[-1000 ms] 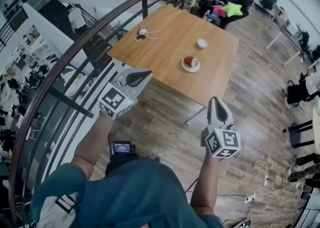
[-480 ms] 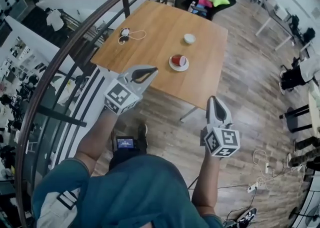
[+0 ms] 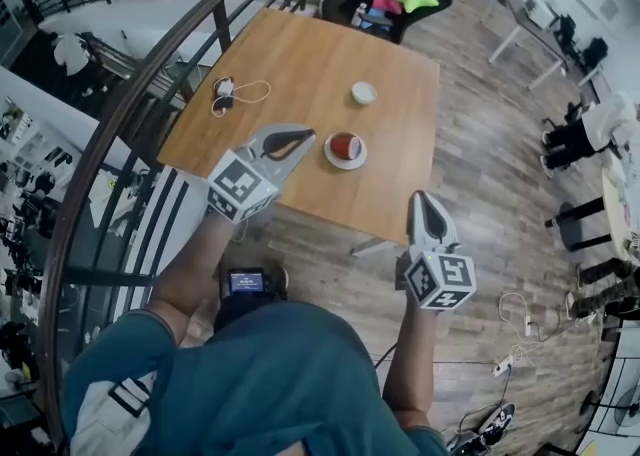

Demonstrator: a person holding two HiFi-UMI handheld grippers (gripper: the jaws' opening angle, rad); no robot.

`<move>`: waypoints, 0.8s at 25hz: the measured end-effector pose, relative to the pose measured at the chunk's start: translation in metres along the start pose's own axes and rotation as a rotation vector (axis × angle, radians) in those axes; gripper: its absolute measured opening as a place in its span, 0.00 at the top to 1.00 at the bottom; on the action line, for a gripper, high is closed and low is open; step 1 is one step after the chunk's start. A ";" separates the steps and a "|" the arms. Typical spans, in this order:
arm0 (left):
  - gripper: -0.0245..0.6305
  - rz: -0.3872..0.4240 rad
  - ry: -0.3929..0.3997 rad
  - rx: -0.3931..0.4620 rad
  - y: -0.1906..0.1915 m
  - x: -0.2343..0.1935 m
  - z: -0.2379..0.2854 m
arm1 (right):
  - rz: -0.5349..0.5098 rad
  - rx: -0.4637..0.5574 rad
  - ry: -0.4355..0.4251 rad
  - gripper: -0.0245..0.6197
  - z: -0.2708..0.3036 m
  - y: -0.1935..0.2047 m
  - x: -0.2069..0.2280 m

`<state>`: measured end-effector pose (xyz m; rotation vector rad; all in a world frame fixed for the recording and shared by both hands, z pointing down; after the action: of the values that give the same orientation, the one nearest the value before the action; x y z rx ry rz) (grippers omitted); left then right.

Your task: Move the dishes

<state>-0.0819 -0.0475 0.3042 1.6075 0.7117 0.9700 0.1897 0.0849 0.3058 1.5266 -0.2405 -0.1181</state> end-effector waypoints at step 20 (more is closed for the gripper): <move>0.97 -0.054 -0.021 -0.018 0.047 -0.100 0.020 | 0.068 -0.065 -0.012 0.95 0.140 0.024 0.020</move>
<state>-0.1147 -0.1527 0.3247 1.5731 0.7262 0.9167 0.1756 -0.0545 0.3354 1.4522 -0.2954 -0.0808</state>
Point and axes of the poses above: the fingertips, and each gripper's own axes: z forward along the fingers, x to its right, y out of its underside, the point moved 8 cm from there along -z, backward along the fingers, and after that the axes turned 8 degrees about x, right-handed, at the moved point
